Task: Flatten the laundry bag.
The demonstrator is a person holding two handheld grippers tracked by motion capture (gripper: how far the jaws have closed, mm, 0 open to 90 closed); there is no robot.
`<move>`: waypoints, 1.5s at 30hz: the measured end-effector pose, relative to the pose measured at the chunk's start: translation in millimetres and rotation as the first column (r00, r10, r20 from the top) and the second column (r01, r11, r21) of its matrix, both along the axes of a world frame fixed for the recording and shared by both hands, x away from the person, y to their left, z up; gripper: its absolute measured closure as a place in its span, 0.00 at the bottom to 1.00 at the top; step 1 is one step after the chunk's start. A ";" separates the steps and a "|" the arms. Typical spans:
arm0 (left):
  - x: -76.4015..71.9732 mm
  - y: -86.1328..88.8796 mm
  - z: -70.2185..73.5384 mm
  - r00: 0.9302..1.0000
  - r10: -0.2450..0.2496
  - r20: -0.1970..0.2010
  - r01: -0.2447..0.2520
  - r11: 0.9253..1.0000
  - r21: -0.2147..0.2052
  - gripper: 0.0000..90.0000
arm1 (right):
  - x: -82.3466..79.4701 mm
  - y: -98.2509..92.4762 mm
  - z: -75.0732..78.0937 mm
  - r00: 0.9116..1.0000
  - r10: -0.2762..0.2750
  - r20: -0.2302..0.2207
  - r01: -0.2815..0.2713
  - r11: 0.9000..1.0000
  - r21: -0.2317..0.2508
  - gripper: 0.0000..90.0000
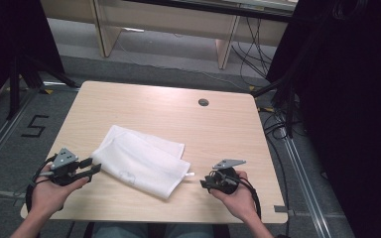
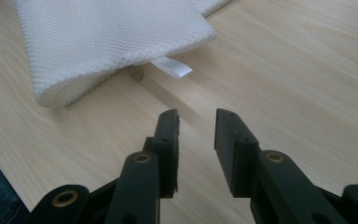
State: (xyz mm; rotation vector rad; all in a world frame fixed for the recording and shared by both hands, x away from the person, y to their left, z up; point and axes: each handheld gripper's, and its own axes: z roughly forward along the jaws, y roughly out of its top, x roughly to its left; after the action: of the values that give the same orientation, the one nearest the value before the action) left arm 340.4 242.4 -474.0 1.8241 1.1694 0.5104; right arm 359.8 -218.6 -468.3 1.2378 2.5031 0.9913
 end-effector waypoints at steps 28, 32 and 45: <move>6.5 -56.5 -0.5 0.965 -0.243 -0.095 0.252 0.962 0.102 0.99 | 56.8 37.0 13.0 0.997 -0.057 -0.043 0.058 0.998 0.022 0.77; 12.9 -64.3 -2.5 0.958 -0.264 -0.114 0.278 0.953 0.125 0.99 | 72.3 47.8 8.9 0.999 -0.037 -0.035 0.038 0.999 0.005 0.76; 27.6 -90.0 -16.2 0.931 -0.324 -0.170 0.351 0.922 0.163 0.99 | 103.0 106.8 1.4 0.994 0.064 -0.087 -0.069 0.996 -0.054 0.68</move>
State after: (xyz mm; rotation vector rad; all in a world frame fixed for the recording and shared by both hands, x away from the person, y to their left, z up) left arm 368.0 152.5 -490.2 2.2040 0.8876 0.3048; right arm 462.8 -111.7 -467.0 1.2121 2.6345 0.8921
